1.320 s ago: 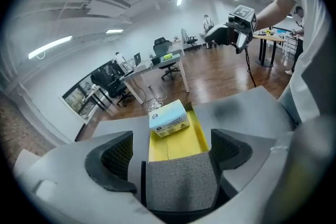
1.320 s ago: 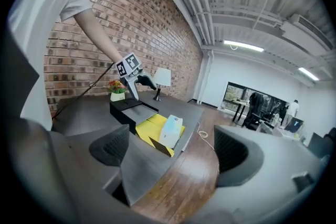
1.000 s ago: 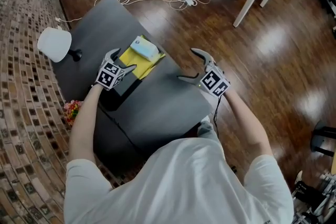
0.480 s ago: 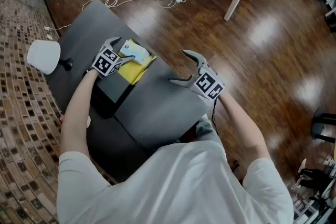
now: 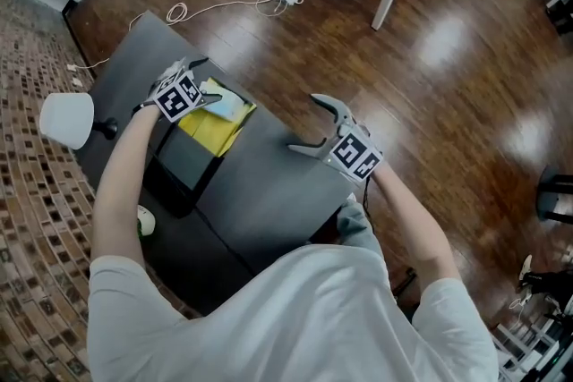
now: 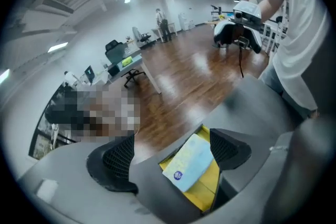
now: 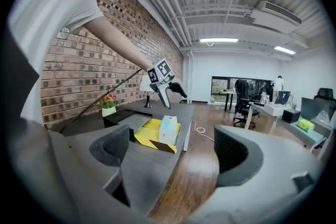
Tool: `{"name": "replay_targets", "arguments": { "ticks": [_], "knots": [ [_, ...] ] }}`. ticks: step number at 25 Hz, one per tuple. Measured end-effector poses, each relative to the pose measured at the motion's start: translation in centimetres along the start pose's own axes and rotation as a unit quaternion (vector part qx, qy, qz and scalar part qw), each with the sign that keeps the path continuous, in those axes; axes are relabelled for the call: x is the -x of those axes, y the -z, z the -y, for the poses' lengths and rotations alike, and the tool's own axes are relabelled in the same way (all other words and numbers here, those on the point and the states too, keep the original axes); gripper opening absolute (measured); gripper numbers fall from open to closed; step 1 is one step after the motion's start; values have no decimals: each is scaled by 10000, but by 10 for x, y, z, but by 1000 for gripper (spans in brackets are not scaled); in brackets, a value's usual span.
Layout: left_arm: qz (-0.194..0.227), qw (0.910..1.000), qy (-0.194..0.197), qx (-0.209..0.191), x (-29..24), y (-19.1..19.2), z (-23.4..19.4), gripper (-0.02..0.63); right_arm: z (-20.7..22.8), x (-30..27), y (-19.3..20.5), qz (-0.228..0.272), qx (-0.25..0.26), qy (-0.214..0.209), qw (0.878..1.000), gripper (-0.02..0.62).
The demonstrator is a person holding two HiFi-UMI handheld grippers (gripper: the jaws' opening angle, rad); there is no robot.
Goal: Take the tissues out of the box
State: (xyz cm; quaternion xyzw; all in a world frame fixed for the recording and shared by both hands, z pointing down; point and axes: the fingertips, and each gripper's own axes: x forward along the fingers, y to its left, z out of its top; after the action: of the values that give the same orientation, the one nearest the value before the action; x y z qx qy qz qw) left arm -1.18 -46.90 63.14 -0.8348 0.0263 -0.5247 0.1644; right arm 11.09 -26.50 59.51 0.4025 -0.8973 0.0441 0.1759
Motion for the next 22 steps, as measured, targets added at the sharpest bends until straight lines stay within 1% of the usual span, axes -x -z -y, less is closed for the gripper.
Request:
{"name": "replay_targets", "arguments": {
  "ticks": [3,5,7,8,10,11,13,17,19,22],
  "knots": [
    [-336,9972,220,-631,-12,7,12,454,5,2,4,12,-68,74,9999,500],
    [-586,9924,338,-1032,-18,14,19,455,9,1,4,40,-110,127,9999,500],
    [-878,9841,472,-1467,-23,24,27,463,13,-2,1,89,-151,176,9997,500],
    [-1029,9786,533,-1699,-27,30,31,468,14,-4,-1,118,-161,193,9996,500],
    [-1309,9663,629,-2124,-34,41,38,511,15,-10,-6,185,-144,221,9995,500],
    [-1421,9612,674,-2266,-37,45,41,534,15,-14,-10,216,-117,231,9994,500],
    [-1567,9545,753,-2421,-43,49,46,563,13,-23,-15,245,-41,224,9994,499],
    [-1765,9432,881,-2672,-62,59,56,563,7,-43,-26,261,101,104,9996,500],
    [-1853,9406,932,-2690,-70,66,61,562,5,-51,-32,286,104,55,9995,500],
    [-1917,9398,933,-2671,-82,72,64,561,5,-59,-42,354,82,40,9993,500]
  ]
}}
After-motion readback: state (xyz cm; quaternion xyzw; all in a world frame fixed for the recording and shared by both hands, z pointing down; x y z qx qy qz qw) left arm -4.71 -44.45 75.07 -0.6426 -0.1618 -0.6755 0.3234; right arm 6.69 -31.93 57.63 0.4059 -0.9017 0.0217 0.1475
